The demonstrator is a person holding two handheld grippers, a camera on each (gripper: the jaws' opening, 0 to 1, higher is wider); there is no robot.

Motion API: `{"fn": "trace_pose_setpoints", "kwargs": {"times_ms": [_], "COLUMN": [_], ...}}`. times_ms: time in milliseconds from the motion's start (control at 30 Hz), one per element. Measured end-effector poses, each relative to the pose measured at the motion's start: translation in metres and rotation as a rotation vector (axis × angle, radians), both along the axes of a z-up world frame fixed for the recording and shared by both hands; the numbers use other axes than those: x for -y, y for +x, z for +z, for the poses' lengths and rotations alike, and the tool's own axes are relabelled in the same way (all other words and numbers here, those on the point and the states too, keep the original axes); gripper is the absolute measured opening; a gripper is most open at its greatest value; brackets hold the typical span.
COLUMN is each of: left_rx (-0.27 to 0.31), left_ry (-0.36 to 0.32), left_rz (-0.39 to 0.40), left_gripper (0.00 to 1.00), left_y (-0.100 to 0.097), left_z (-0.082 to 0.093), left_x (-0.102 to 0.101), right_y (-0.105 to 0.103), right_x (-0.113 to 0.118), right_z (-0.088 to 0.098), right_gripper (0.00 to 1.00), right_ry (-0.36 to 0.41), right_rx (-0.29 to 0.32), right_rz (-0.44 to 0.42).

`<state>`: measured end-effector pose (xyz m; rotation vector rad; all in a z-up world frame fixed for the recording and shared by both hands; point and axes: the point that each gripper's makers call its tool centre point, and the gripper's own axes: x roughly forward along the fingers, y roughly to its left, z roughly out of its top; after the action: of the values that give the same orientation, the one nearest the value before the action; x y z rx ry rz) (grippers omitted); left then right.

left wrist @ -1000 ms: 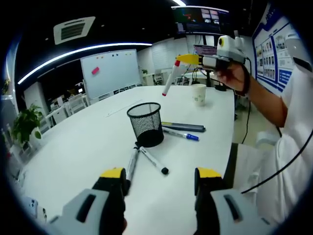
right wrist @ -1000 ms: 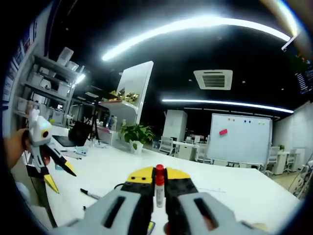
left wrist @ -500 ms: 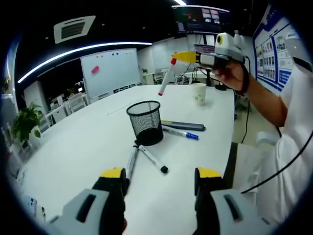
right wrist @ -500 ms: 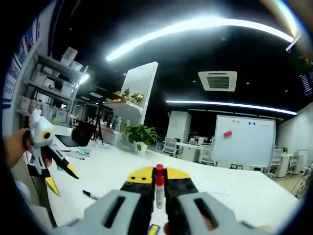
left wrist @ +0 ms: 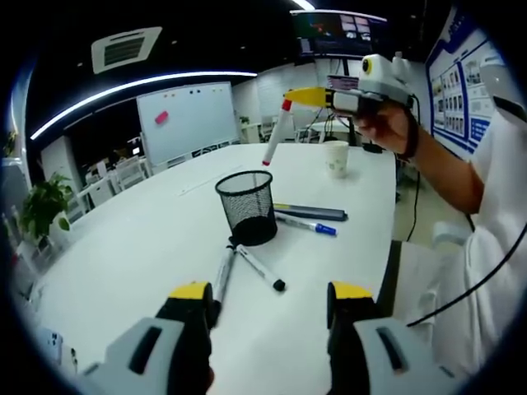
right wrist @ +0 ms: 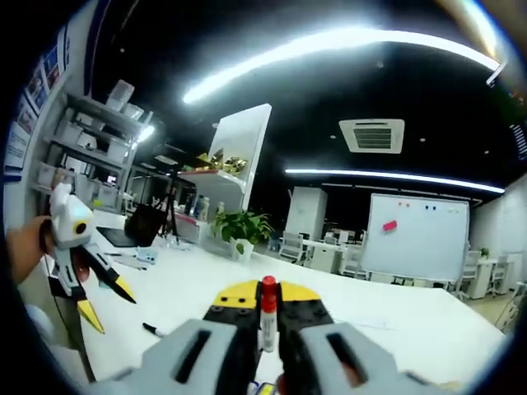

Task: Place the scattered laser pointers and whiteboard markers into the pen holder and stack the scattered paper cups together

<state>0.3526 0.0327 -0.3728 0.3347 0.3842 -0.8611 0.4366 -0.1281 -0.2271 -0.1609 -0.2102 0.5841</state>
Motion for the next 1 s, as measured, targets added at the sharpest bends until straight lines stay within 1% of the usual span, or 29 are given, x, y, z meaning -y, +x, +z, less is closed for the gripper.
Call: {"fn": "trace_pose_setpoints", "kwargs": {"times_ms": [333,733,1000], "left_rx": [0.000,-0.003,-0.006], "left_ry": [-0.002,-0.005,-0.005], "left_rz": [0.005,0.005,0.010], "left_gripper": [0.57,0.57,0.57], "left_y": [0.000,0.000,0.000], "left_z": [0.001,-0.001,-0.003], "left_x": [-0.003,-0.003,-0.006], "right_y": [0.003,0.002,0.006], "right_x": [-0.012,-0.020,-0.026], "right_z": [-0.004,-0.002,-0.012], "right_gripper": [0.08,0.08,0.08], "right_ry": [-0.009,-0.011,-0.026], "right_rx": [-0.002,0.006,-0.013], "right_rz": [0.017,0.036,0.046]}}
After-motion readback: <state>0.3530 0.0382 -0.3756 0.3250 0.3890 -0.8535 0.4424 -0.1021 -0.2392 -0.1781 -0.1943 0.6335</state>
